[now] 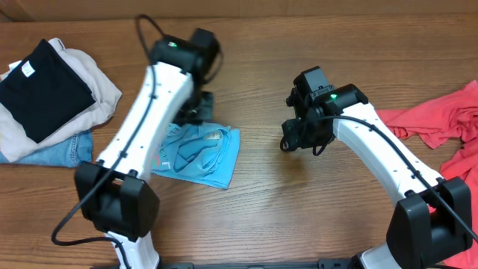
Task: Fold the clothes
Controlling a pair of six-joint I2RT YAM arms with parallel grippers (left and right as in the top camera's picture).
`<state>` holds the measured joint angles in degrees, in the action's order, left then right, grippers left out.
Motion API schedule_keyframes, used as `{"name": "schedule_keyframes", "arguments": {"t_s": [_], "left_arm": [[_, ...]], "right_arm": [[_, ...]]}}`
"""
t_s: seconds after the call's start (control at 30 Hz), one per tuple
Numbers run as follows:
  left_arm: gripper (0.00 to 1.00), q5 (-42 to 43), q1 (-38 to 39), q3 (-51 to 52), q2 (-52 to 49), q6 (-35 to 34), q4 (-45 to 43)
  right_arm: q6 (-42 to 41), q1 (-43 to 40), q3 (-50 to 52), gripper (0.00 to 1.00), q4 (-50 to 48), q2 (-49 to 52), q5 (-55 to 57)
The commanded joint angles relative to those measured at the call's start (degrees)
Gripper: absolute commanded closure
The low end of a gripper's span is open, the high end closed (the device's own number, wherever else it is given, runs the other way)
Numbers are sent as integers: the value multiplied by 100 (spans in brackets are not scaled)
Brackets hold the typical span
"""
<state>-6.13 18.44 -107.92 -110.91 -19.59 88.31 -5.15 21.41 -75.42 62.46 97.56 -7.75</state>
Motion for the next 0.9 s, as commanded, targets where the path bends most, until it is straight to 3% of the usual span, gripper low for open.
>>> {"name": "schedule_keyframes", "arguments": {"t_s": [0.0, 0.23, 0.5, 0.87], "left_arm": [[79, -20, -439, 42, -35, -103, -210], [79, -9, -614, 428, -35, 13, -1121], [78, -118, -581, 1615, -44, -15, -2140], [76, 127, -195, 2258, -83, -26, -2911]], "right_arm": [[63, -11, -107, 44, -133, -68, -210], [63, -11, -107, 44, -212, -46, -243], [66, -11, -105, 43, -192, -39, -240], [70, -11, -105, 43, -192, -42, -317]]}}
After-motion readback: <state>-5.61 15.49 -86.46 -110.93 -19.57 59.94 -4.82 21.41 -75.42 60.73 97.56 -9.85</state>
